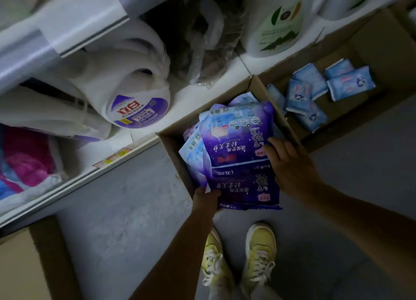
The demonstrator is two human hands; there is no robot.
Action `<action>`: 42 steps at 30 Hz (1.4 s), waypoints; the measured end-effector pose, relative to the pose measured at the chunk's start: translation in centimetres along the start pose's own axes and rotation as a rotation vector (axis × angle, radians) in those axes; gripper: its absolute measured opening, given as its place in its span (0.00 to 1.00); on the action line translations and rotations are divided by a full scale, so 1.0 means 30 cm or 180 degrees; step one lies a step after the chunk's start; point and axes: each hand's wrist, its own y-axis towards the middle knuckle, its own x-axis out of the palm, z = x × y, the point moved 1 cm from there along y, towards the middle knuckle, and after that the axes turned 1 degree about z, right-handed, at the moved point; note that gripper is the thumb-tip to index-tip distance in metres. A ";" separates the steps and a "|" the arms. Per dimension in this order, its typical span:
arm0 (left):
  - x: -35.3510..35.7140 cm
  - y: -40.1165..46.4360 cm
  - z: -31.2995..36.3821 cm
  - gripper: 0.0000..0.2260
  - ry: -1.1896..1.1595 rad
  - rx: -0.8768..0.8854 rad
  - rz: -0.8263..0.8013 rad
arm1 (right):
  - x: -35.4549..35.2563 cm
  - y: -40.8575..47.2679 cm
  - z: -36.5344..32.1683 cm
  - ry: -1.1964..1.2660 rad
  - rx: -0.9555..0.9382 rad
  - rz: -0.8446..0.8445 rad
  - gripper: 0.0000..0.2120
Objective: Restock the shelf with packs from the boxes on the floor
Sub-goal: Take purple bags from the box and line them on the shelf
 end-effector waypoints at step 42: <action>-0.689 -1.422 0.644 0.09 0.0105 0.3033 0.0344 | -1.739 -0.430 -0.159 0.4395 0.0651 0.1568 0.05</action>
